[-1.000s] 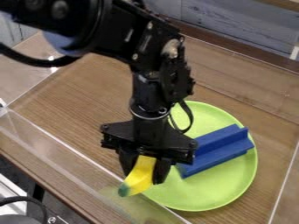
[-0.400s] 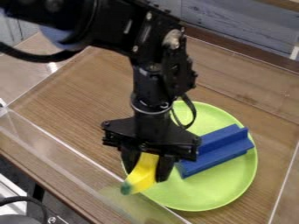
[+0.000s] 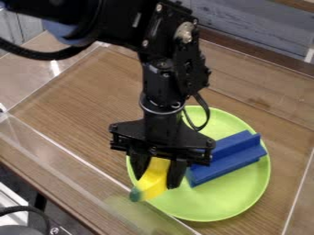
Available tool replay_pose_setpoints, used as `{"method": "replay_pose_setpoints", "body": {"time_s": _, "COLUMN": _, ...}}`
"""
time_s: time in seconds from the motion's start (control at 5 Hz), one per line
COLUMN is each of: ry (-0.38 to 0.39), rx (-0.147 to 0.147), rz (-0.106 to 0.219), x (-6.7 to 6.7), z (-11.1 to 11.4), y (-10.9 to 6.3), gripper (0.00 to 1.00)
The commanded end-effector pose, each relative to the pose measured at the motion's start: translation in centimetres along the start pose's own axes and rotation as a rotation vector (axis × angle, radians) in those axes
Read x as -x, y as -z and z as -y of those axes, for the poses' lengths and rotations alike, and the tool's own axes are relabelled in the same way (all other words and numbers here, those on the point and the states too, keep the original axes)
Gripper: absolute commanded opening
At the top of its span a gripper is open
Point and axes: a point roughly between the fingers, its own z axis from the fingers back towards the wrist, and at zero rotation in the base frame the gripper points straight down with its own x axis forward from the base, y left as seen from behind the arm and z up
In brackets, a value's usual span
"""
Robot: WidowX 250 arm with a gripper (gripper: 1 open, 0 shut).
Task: Remove the banana from inside the green plate and put it on the table
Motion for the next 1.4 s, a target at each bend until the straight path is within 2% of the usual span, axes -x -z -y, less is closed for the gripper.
{"method": "replay_pose_setpoints", "body": {"time_s": 0.0, "ry": 0.02, "rx": 0.025, "rz": 0.032, "x": -0.6, "z": 0.2, "y": -1.4, "gripper": 0.0}}
{"method": "replay_pose_setpoints", "body": {"time_s": 0.8, "ry": 0.05, "rx": 0.014, "rz": 0.01, "x": -1.2, "z": -1.5, "y": -3.1, "gripper": 0.0}}
{"method": "replay_pose_setpoints", "body": {"time_s": 1.2, "ry": 0.073, "rx": 0.009, "rz": 0.02, "x": -2.3, "z": -3.7, "y": -4.4, "gripper": 0.0}}
